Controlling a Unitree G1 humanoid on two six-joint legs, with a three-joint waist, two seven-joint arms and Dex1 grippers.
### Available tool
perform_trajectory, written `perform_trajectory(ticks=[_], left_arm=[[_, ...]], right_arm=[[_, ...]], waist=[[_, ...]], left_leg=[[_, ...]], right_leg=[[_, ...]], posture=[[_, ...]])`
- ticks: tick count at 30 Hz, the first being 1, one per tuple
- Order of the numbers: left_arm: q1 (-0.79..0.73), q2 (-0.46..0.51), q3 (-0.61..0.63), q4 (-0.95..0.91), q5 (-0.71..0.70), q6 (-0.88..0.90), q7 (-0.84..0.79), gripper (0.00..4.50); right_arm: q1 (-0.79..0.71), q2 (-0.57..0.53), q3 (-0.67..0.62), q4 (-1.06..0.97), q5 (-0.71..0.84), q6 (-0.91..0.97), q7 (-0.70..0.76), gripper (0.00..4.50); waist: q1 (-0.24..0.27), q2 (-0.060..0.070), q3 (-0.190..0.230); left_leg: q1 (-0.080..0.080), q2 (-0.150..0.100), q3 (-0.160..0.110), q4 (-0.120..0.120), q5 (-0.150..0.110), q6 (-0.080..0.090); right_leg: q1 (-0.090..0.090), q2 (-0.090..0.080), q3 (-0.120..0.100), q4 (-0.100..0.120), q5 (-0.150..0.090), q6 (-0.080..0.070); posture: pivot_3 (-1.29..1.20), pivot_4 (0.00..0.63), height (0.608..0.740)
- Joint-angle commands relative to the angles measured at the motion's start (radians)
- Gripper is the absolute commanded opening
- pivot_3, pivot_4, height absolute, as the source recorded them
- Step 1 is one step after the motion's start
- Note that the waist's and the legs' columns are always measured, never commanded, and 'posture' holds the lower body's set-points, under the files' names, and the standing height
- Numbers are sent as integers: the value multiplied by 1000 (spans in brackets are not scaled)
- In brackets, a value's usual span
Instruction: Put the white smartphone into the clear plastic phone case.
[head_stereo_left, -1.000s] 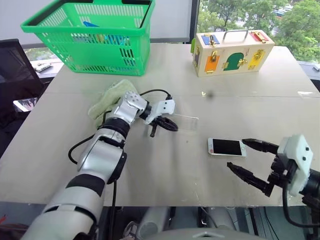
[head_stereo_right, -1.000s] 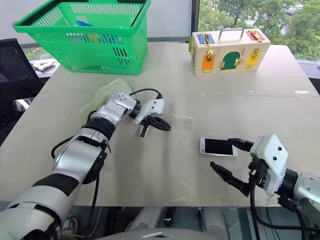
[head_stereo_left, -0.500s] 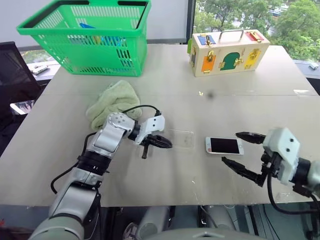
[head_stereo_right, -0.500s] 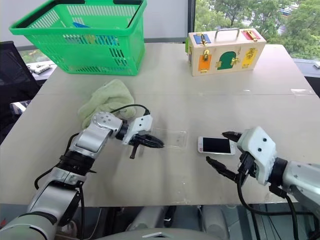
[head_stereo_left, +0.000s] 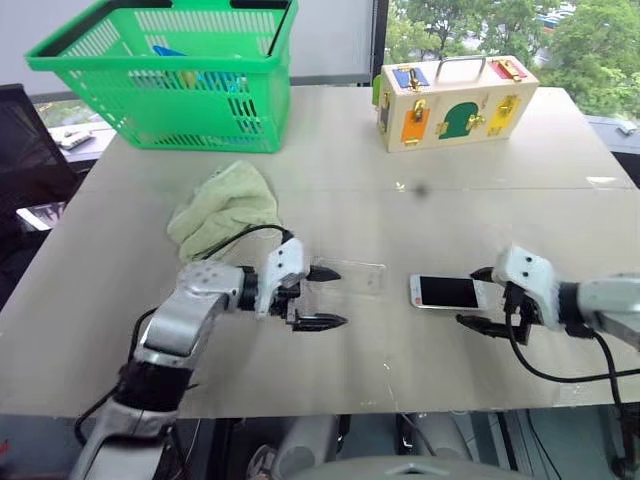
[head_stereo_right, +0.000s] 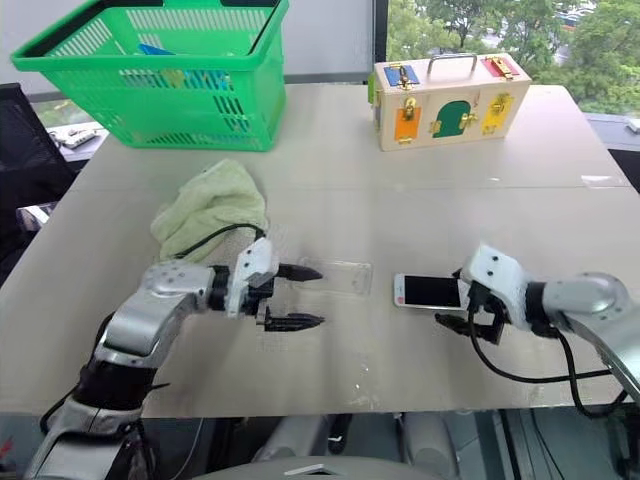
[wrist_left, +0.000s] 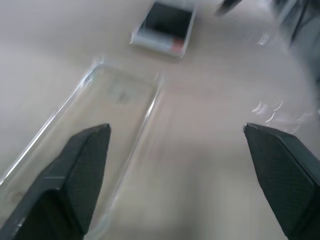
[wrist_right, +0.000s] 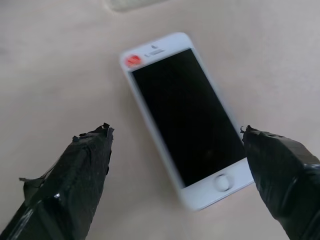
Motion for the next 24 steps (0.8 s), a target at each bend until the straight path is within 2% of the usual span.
perform_trajectory(ticks=[1,8,12,13,14,15,16,22,24], left_arm=[[52,25,97,-119,-117,10,23,4440],[103,39,106,-184,-173,21,105,4440],[128,43,107,-213,-200,33,145,4440],[135,47,110,-217,-206,36,153,4500],[137,49,110,-221,-212,42,163,4500],[137,51,111,-224,-219,47,173,4500],[135,54,109,-225,-224,51,179,4500],[131,53,93,-180,-209,20,191,4500],[128,43,108,-148,-201,2,206,4500]], right_arm=[[-88,36,60,110,-83,-50,62,4500],[-193,74,182,271,-200,-110,207,4500],[-205,84,209,322,-236,-141,271,4500],[-204,88,212,330,-243,-153,286,3969],[-202,88,213,335,-247,-161,300,3831],[-199,88,212,334,-252,-167,311,3300],[-199,89,208,334,-254,-168,317,2961],[-188,116,157,344,-287,-225,288,2780],[-196,154,81,264,-209,-160,258,2780]], waist=[[3,1,0],[4,2,1],[3,2,0],[3,2,0],[3,2,0],[5,2,0],[6,2,0],[5,1,-1],[3,1,-1]], left_leg=[[0,0,0,0,0,0],[0,0,0,0,-1,-2],[1,0,0,0,-1,-2],[1,0,0,0,-1,-2],[1,0,0,0,-1,-2],[1,0,0,0,-1,-2],[1,0,0,0,-1,-2],[1,0,0,0,-1,-2],[2,0,0,0,-1,-2]], right_leg=[[0,0,0,0,0,0],[1,0,0,0,0,0],[1,1,0,0,0,0],[1,1,0,0,0,0],[1,1,0,0,0,0],[1,1,0,0,0,0],[1,1,0,0,0,0],[1,1,0,0,0,0],[1,1,0,0,0,0]], posture=[[0,150,740],[0,150,740],[0,150,740],[0,150,740],[0,150,740],[0,150,740],[0,150,740],[0,150,740],[0,150,740]])
